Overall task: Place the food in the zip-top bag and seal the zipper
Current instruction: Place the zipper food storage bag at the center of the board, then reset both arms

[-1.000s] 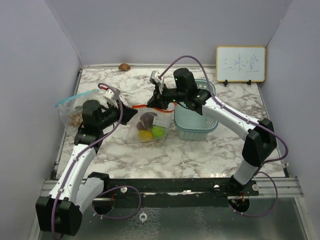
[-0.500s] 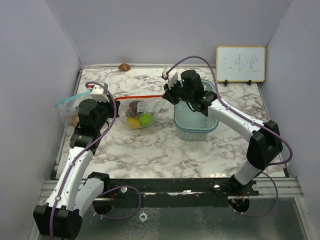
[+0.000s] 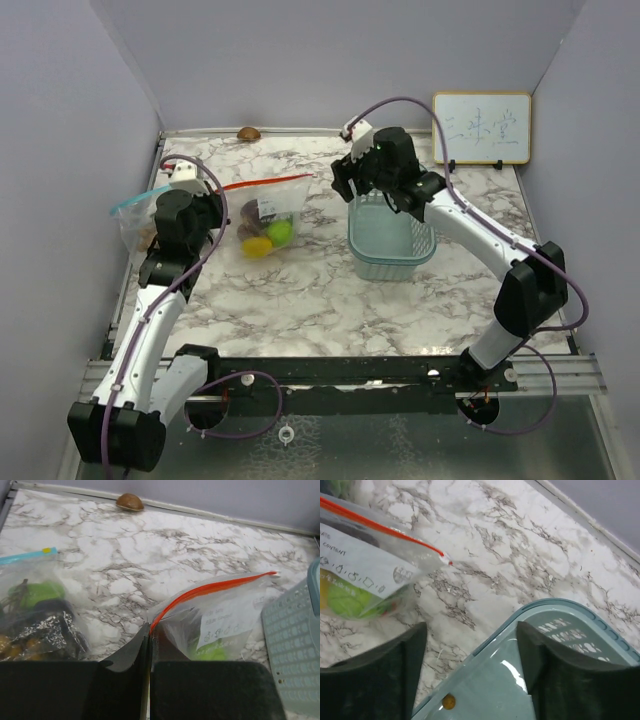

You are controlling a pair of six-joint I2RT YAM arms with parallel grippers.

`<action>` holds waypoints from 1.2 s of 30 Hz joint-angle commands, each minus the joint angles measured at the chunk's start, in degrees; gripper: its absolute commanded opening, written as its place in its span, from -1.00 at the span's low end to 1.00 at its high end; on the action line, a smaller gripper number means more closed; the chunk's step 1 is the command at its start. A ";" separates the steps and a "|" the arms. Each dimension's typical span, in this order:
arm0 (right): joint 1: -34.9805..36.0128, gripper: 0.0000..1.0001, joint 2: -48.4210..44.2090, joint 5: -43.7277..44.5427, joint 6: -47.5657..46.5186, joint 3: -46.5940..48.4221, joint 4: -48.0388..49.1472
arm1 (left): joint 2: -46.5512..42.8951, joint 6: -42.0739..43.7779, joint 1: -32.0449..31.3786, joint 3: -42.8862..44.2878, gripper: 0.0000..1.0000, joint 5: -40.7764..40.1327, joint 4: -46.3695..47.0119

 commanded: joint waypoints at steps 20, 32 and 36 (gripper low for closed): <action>-1.23 1.00 -1.45 7.60 14.58 8.38 -8.95 | 23.40 -8.28 0.65 34.38 0.98 -5.02 -14.29; -1.24 1.00 -1.44 8.26 18.09 8.88 -9.15 | 27.55 -12.45 0.49 38.38 0.98 -19.91 -21.88; -1.24 1.00 -1.42 8.59 18.44 8.79 -9.59 | 28.60 -13.33 0.47 39.74 0.98 -21.34 -23.45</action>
